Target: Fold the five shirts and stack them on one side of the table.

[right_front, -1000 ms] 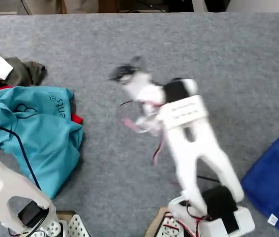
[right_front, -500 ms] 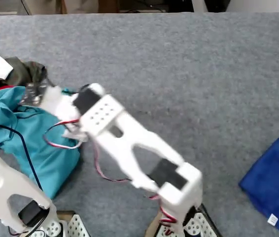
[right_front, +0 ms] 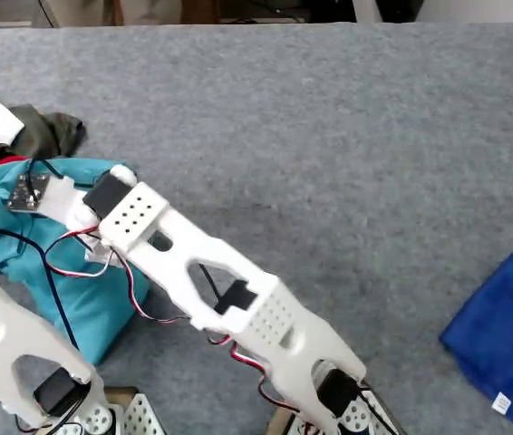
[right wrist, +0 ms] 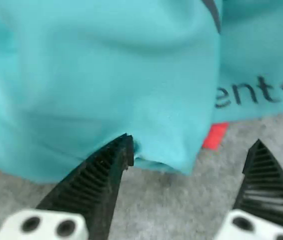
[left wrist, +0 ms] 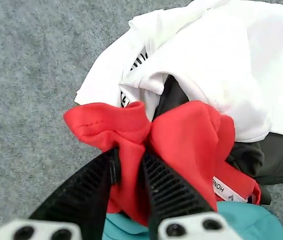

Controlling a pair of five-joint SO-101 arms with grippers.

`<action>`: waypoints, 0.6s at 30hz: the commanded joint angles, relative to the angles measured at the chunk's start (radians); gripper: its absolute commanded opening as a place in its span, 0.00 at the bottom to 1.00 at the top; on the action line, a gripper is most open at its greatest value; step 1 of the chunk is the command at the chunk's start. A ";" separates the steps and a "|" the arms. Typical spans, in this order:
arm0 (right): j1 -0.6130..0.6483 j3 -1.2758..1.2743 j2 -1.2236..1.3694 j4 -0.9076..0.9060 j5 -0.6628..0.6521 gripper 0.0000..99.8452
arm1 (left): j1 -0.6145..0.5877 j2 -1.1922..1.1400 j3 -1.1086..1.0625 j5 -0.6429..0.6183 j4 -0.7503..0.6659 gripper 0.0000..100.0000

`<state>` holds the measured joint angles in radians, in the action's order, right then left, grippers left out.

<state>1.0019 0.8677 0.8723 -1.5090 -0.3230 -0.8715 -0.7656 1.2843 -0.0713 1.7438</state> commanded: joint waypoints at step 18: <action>-0.183 0.461 0.097 -0.232 0.003 0.01 | 0.009 0.010 0.012 0.008 0.008 0.02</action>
<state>0.8669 1.2697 0.9735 -1.7208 -0.3230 -0.8715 -0.7656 1.2843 -0.0713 1.7438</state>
